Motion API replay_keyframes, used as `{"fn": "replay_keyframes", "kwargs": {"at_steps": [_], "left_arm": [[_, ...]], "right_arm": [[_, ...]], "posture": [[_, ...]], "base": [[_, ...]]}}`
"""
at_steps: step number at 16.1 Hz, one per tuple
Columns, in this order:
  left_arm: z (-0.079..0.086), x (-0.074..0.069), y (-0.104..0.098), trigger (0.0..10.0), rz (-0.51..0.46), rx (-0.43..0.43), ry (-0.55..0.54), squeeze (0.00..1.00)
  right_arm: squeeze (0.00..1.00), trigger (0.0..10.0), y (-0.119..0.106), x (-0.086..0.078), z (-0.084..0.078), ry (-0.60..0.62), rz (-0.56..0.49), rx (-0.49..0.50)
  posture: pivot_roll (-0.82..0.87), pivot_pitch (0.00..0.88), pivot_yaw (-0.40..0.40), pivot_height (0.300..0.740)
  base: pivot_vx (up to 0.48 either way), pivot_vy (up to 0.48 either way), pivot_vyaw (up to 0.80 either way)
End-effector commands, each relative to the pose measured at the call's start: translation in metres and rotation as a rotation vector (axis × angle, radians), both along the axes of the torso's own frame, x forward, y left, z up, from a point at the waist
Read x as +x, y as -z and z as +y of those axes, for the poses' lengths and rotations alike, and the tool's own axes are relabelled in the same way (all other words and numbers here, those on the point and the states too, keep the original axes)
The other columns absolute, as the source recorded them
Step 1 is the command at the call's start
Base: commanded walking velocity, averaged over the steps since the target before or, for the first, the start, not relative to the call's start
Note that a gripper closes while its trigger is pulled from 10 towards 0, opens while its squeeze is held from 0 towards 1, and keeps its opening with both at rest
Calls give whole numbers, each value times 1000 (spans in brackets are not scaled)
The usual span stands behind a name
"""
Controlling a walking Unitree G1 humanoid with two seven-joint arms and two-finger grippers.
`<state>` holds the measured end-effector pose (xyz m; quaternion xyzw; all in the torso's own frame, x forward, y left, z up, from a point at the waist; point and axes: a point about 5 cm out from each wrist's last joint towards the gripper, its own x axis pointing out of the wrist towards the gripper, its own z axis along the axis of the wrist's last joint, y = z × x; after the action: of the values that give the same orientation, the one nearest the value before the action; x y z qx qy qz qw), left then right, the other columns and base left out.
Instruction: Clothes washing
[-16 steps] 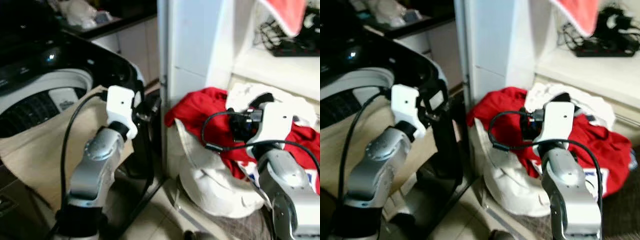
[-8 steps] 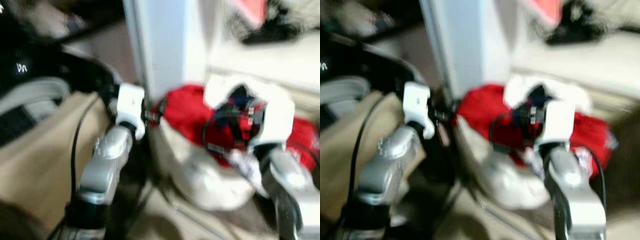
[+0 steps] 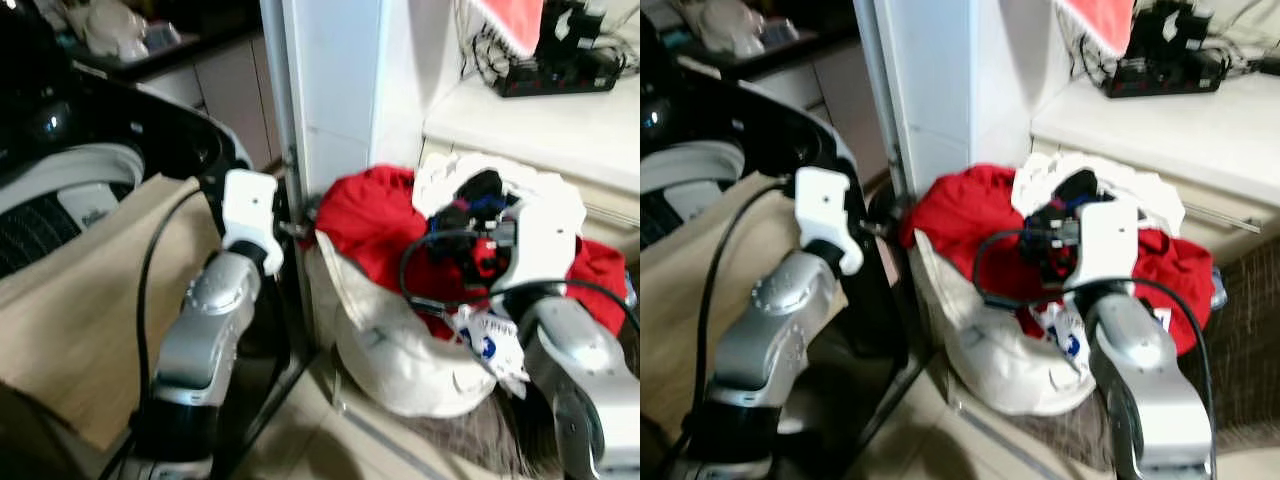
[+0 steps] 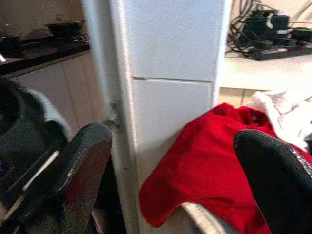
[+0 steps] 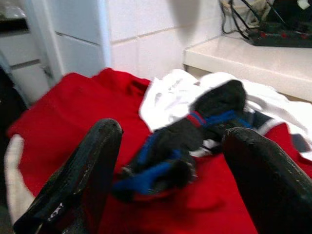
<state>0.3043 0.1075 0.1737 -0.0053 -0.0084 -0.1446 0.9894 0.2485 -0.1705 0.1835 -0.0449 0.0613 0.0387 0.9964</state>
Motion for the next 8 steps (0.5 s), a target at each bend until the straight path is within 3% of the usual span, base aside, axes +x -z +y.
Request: {"fn": "replay_keyframes", "kwargs": {"at_steps": [1, 4, 5, 8], "left_arm": [[8, 0, 1, 10000, 17, -2, -31, 0], [7, -1, 1, 10000, 6, 9, -16, 0], [6, -2, 2, 10000, 2, 17, 13, 0], [7, -5, -3, 10000, -52, 23, 80, 0]], "right_arm": [[0, 10000, -1, 4, 5, -35, 11, 20], [0, 10000, -2, 7, 5, -65, 18, 10], [1000, 10000, 0, 10, 4, -67, 28, 44], [1000, 10000, -2, 17, -1, -56, 24, 30]], "posture": [[-133, 0, 36, 740], [-128, 0, 39, 740], [-126, 0, 41, 740], [-123, 0, 43, 740]], "base": [[0, 0, 0], [0, 0, 0], [0, 0, 0], [0, 0, 0]]}}
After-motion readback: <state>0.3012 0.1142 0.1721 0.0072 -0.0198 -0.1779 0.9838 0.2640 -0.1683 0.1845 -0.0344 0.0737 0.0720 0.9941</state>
